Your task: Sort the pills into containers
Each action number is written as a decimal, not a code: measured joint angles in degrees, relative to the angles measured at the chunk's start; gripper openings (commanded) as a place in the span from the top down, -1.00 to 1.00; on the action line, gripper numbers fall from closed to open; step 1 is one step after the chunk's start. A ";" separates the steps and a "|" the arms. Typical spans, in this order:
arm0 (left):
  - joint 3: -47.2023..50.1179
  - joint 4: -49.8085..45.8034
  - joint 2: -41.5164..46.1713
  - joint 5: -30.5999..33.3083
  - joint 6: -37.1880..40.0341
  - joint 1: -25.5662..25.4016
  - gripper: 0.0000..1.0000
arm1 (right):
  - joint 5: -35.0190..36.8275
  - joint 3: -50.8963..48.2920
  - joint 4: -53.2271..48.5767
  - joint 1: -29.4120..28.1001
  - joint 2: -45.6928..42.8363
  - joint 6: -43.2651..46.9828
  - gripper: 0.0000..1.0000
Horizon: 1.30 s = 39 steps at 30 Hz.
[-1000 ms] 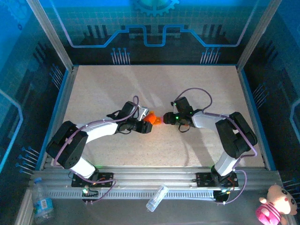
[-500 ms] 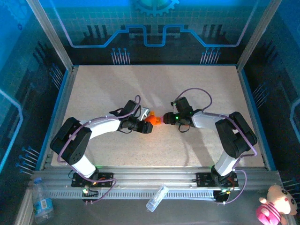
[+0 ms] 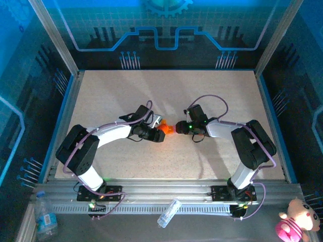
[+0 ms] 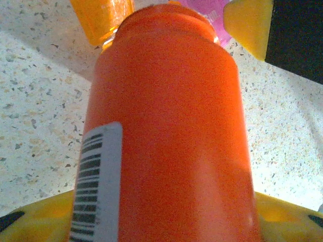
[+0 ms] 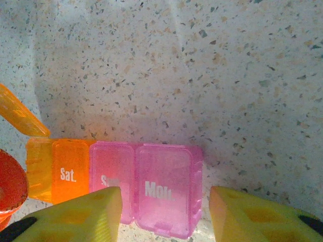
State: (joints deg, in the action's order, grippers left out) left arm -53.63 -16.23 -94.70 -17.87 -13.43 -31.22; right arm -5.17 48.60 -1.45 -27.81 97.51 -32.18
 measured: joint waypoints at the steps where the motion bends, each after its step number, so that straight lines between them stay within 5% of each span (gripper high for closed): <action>1: -0.26 -0.26 -0.24 0.00 0.00 0.00 1.00 | 0.00 0.00 0.02 0.00 0.00 0.00 -0.01; 22: -2.89 -3.39 -1.03 0.02 0.00 0.00 1.00 | 0.00 0.00 0.42 0.00 0.22 -0.46 -0.01; 39: 6.01 8.17 1.51 -0.02 -0.11 0.00 1.00 | 0.02 0.00 0.61 0.02 0.24 -0.57 -0.11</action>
State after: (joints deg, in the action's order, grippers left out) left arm -47.62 -8.05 -93.19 -17.89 -13.54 -31.22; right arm -5.15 48.60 -0.84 -27.79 97.76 -32.75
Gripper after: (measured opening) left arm 0.539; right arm 0.539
